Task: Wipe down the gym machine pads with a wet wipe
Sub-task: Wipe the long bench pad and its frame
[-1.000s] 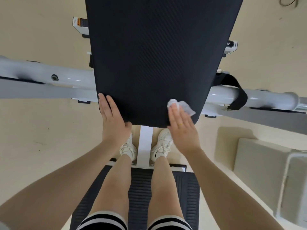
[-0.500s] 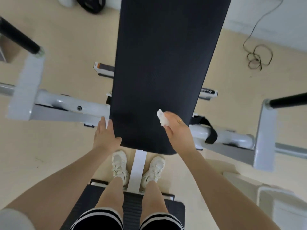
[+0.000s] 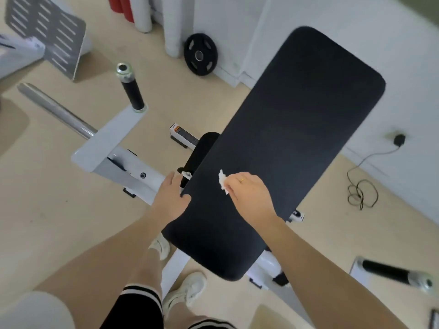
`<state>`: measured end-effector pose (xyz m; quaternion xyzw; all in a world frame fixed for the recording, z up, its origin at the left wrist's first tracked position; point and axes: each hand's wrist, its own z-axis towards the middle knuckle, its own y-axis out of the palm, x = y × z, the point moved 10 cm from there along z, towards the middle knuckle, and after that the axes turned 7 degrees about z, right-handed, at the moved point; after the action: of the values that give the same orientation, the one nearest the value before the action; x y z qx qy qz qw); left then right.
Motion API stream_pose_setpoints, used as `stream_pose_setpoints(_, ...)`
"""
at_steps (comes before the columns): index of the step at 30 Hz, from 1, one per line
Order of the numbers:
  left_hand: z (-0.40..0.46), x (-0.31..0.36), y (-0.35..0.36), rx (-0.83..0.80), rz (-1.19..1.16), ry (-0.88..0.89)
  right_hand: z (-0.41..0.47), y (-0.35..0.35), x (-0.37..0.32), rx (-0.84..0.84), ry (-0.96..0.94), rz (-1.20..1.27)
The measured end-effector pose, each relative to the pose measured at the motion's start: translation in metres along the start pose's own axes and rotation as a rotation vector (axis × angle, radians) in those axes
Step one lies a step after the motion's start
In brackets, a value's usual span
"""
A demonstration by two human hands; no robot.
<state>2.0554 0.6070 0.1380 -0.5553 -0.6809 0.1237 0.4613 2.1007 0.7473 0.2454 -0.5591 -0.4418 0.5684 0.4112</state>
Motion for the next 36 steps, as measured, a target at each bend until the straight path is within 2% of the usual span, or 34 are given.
stream_pose_setpoints(6, 0.058, -0.006, 0.006, -0.018, -0.219, 0.032, 0.095, 0.026, -0.008, -0.135, -0.079, -0.117)
stream_pose_setpoints(10, 0.097, 0.006, 0.003, -0.075, -0.278, 0.071, 0.151, 0.049, 0.006, -0.289, -0.141, -0.155)
stream_pose_setpoints(14, 0.129, 0.023, -0.004, -0.112, -0.274, 0.111, 0.188, 0.063, 0.024, -0.365, -0.194, -0.324)
stream_pose_setpoints(21, 0.16, 0.038, 0.026, -0.283, -0.338, 0.104, 0.189, 0.108, 0.073, -0.695, -0.177, -0.411)
stream_pose_setpoints(25, 0.165, 0.043, 0.036, -0.248, -0.303, 0.109, 0.168, 0.129, 0.067, -0.834, -0.245, -0.441)
stream_pose_setpoints(27, 0.166, 0.041, 0.036, -0.21, -0.329, 0.111, 0.162, 0.129, 0.065, -0.849, -0.312, -0.462)
stream_pose_setpoints(30, 0.165, 0.038, 0.04, -0.244, -0.406, 0.098, 0.169, 0.115, 0.074, -0.816, -0.358, -0.504)
stream_pose_setpoints(36, 0.17, 0.038, 0.037, -0.306, -0.378, 0.084, 0.222, 0.041, 0.137, -0.574, -0.206, -0.561)
